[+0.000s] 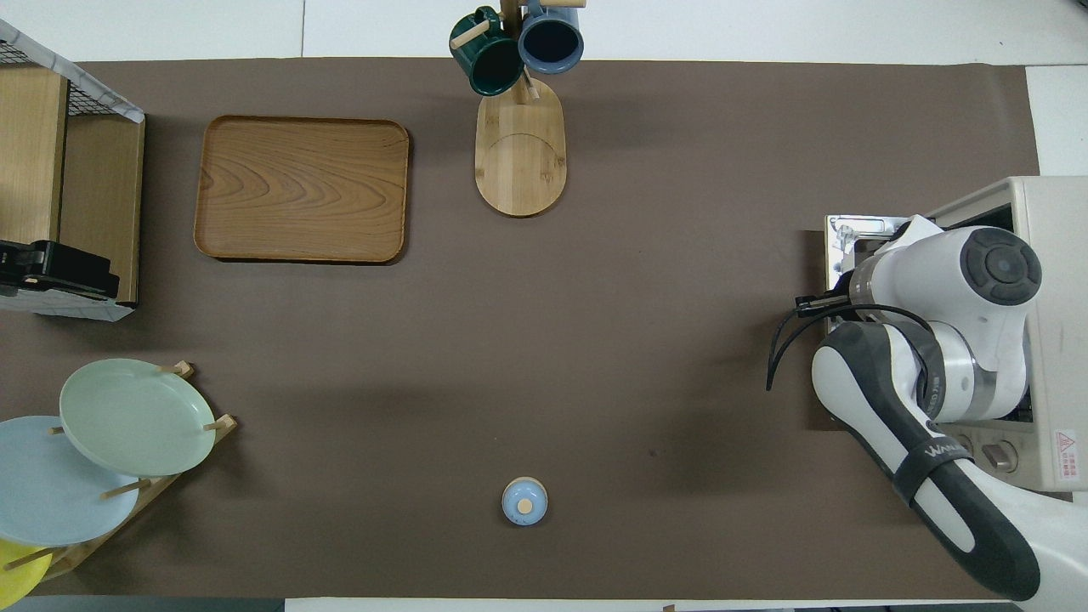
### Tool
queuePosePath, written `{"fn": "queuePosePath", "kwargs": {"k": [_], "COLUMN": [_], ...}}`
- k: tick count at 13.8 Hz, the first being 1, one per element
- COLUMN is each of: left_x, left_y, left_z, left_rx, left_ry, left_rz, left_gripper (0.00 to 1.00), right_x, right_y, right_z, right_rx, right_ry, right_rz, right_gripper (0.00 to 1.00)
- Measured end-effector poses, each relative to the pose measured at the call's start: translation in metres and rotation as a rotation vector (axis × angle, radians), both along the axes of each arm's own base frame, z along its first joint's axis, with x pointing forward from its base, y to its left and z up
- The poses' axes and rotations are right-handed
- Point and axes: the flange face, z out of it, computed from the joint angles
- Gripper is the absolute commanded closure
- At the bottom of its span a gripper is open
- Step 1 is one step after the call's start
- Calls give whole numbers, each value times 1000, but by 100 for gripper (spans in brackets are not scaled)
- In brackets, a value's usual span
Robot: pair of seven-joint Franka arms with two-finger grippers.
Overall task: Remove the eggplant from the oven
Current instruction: 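Reach into the oven and grasp the purple eggplant with the right gripper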
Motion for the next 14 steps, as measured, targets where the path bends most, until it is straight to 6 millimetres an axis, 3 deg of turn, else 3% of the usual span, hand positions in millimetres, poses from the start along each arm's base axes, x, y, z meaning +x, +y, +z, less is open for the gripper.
{"fn": "queuePosePath", "kwargs": {"k": [2, 4, 5, 6, 8, 11, 14], "left_x": [0, 0, 0, 0, 0, 0, 0], "left_y": [0, 0, 0, 0, 0, 0, 0], "left_z": [0, 0, 0, 0, 0, 0, 0], "left_rx": [0, 0, 0, 0, 0, 0, 0], "left_ry": [0, 0, 0, 0, 0, 0, 0], "left_rz": [0, 0, 0, 0, 0, 0, 0], "left_gripper": [0, 0, 0, 0, 0, 0, 0], "right_x": [10, 21, 25, 29, 29, 18, 11], "right_y": [3, 21, 31, 37, 33, 6, -37], "right_z": [4, 27, 41, 57, 83, 107, 108], "right_rx": [1, 12, 15, 15, 14, -15, -34], "right_ry": [-12, 3, 15, 26, 43, 75, 87], "right_rz": [-18, -41, -63, -91, -125, -152, -215], "right_gripper": [100, 77, 59, 47, 46, 47, 52]}}
